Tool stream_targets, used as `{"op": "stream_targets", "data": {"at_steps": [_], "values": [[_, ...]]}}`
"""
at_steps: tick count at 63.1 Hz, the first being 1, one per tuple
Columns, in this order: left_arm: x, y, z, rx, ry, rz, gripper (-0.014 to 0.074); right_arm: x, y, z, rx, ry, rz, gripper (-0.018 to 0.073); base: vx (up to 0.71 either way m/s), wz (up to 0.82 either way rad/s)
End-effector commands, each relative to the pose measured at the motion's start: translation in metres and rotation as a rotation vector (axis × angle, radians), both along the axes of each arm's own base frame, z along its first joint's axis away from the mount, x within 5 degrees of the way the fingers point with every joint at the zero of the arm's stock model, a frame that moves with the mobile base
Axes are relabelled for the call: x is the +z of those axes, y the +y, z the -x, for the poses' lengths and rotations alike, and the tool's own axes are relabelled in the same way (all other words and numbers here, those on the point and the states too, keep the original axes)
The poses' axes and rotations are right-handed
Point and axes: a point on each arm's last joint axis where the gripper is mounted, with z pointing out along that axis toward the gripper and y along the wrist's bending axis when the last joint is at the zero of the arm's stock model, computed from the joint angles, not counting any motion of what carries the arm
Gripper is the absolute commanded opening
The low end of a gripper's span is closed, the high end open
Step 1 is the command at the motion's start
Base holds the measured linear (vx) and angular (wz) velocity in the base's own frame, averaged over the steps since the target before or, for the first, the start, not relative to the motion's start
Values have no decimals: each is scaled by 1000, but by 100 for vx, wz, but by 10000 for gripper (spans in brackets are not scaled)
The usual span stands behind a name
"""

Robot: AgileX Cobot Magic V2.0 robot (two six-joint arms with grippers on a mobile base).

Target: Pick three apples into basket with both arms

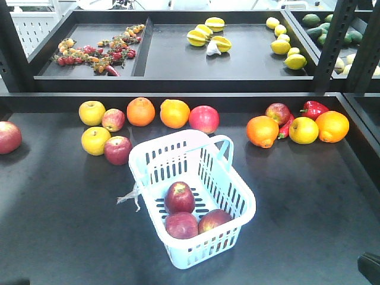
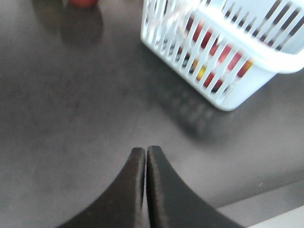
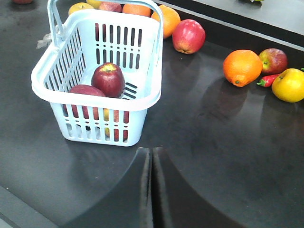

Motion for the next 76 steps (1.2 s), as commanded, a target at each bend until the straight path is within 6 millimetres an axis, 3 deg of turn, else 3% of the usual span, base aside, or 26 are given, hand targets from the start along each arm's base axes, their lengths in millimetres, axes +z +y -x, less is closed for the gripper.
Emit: {"op": "stream_targets", "data": {"at_steps": [1,15,25,42,58,76], "values": [[-2,1,-2,39,-108,68,-6,14,0,-3,-11,-85,-31,-4,0,0],[-18,7,10,61,-203,107,-6,14,0,-3,-11,-85,-31,-4,0,0],[-11,12,13,69,-333,81,-6,14,0,-3,-11,-85,-31,-4,0,0],[2,29,19,286,-543,57,-6,14,0,-3,-11,-84,-30,-4,0,0],[10,36,18,413,-645,32,-6,14,0,-3,-11,-83,-30,-4,0,0],[15,37,19,444,-698,40,-6,14,0,-3,-11,-83,-30,-4,0,0]]}}
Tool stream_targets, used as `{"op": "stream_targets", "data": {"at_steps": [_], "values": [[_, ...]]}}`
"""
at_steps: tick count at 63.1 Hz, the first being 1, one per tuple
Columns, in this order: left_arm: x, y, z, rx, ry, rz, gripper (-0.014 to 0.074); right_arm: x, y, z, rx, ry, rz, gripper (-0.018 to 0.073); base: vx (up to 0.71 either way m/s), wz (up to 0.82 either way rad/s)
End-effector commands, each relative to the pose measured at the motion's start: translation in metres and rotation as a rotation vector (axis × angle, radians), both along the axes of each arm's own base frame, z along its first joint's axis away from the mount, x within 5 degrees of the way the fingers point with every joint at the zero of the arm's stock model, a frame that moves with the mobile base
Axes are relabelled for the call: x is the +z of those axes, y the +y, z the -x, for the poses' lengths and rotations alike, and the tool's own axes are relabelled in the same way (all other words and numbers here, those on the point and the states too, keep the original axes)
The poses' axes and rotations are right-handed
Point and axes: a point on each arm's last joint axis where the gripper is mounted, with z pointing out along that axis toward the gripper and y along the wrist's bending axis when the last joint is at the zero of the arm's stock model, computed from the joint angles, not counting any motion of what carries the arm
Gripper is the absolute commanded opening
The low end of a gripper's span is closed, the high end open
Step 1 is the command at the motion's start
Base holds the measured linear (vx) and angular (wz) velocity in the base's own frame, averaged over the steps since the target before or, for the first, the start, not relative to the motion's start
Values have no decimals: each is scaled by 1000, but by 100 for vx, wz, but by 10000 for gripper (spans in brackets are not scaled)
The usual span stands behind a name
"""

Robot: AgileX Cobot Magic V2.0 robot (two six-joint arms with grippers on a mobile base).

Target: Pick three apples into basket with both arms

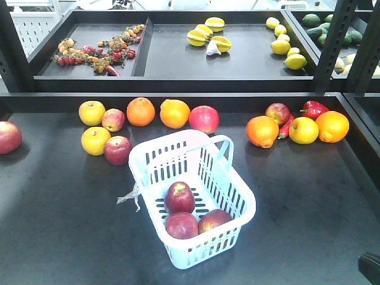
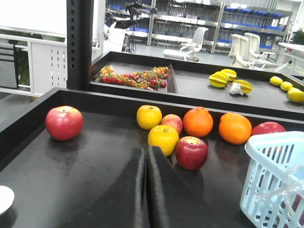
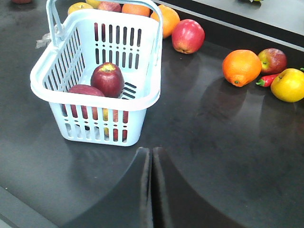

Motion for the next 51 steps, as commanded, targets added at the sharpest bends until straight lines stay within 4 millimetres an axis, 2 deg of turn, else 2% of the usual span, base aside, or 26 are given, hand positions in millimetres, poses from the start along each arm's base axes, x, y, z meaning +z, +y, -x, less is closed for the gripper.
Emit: {"op": "stream_targets", "data": {"at_steps": [1,51], "values": [[0,-1,0,-5,-73,9,-6,14,0,-3,-10,-83,-31,-4,0,0],[0,-1,0,-5,-74,9,-6,14,0,-3,-10,-84,-31,-4,0,0]]}}
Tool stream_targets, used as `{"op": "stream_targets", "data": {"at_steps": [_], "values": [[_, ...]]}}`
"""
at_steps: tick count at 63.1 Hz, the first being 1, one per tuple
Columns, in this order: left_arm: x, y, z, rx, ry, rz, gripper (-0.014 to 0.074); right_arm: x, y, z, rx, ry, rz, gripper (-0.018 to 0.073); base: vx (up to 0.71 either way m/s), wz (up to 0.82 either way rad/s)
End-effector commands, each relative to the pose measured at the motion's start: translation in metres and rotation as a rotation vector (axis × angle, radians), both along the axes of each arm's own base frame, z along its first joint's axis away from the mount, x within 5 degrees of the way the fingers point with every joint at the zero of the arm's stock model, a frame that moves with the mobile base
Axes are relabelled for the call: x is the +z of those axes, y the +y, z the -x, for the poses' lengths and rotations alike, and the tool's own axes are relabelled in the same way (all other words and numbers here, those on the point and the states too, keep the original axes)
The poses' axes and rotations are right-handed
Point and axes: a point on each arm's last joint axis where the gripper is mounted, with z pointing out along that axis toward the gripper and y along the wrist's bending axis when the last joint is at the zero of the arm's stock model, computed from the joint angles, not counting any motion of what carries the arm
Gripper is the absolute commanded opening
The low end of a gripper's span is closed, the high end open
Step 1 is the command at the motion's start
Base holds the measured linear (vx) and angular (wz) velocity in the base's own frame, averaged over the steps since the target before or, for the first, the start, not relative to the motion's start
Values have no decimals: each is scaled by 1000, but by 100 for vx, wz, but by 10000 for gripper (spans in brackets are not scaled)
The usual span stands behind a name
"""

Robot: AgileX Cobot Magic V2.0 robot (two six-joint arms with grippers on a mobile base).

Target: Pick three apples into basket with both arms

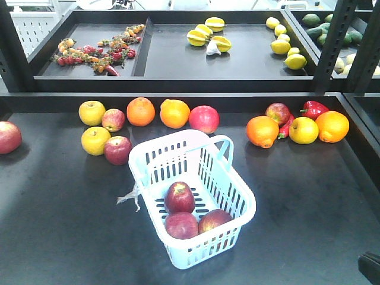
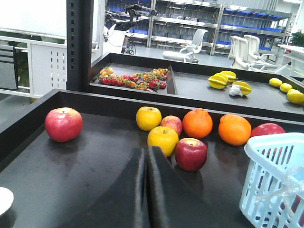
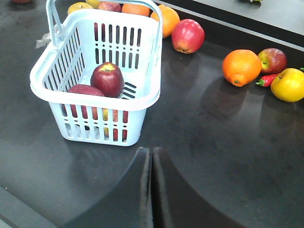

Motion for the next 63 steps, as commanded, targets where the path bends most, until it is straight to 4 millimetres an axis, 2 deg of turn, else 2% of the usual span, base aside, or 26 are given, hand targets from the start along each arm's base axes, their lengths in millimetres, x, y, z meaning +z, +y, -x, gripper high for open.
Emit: {"op": "stream_targets", "data": {"at_steps": [1,23,35,46,56,63], "values": [[0,-1,0,-5,-71,9,-6,14,0,-3,-10,-84,-31,-4,0,0],[0,-1,0,-5,-71,9,-6,9,0,-5,-19,-88,-35,-4,0,0],[0,-1,0,-5,-70,9,-6,-33,-9,-18,-250,-113,-218,-4,0,0],[0,-1,0,-5,-70,9,-6,-68,-19,-8,-399,-103,-302,-4,0,0],[0,-1,0,-5,-70,9,-6,-80,-26,-3,-506,-198,-390,-4,0,0],[0,-1,0,-5,-69,9,-6,-71,-28,-1,-509,-306,-388,-4,0,0]]}}
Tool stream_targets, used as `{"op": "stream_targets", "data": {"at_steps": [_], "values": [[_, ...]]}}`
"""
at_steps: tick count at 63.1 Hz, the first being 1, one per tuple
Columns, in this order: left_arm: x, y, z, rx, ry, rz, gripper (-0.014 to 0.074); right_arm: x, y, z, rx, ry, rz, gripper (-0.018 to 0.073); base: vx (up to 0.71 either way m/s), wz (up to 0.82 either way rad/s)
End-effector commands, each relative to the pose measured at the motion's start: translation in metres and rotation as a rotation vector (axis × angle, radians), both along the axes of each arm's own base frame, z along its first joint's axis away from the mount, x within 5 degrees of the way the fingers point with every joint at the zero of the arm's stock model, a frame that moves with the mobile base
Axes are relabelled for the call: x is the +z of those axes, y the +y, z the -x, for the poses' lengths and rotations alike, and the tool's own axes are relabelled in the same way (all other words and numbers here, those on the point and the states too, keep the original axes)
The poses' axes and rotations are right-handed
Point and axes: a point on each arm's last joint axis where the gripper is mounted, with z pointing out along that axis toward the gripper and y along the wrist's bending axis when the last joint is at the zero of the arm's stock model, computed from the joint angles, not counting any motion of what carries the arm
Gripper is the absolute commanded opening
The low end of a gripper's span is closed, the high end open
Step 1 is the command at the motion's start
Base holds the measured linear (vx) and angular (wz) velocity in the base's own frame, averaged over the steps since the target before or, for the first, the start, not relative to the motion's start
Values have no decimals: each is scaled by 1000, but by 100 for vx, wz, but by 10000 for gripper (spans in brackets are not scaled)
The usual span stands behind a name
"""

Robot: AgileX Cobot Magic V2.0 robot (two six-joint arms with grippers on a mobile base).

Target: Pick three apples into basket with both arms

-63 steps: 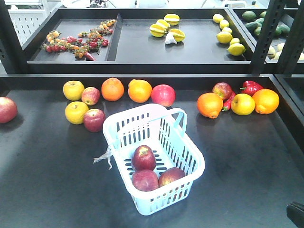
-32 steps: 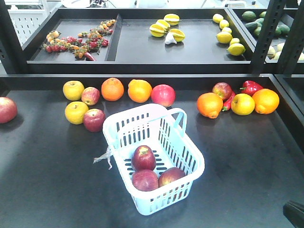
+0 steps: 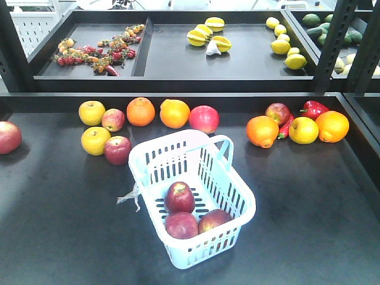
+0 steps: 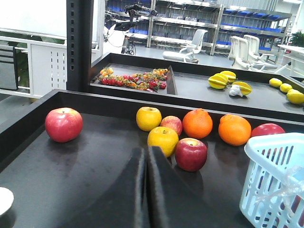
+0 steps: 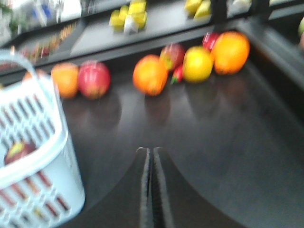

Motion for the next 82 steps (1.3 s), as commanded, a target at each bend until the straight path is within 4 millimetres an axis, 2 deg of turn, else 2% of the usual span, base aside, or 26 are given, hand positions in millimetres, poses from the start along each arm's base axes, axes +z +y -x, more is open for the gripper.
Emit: {"op": "stream_targets", "data": {"at_steps": [1,10,22,82], "values": [[0,-1,0,-5,-68,9,-6,11,-1,-1,-11,-166,40,-4,0,0],[0,-1,0,-5,-68,9,-6,24,0,-1,1,-308,60,-4,0,0],[0,-1,0,-5,-68,10,-6,29,1,-1,15,-372,132,-4,0,0],[0,-1,0,-5,-68,10,-6,30,2,-1,15,-375,128,-4,0,0]]}}
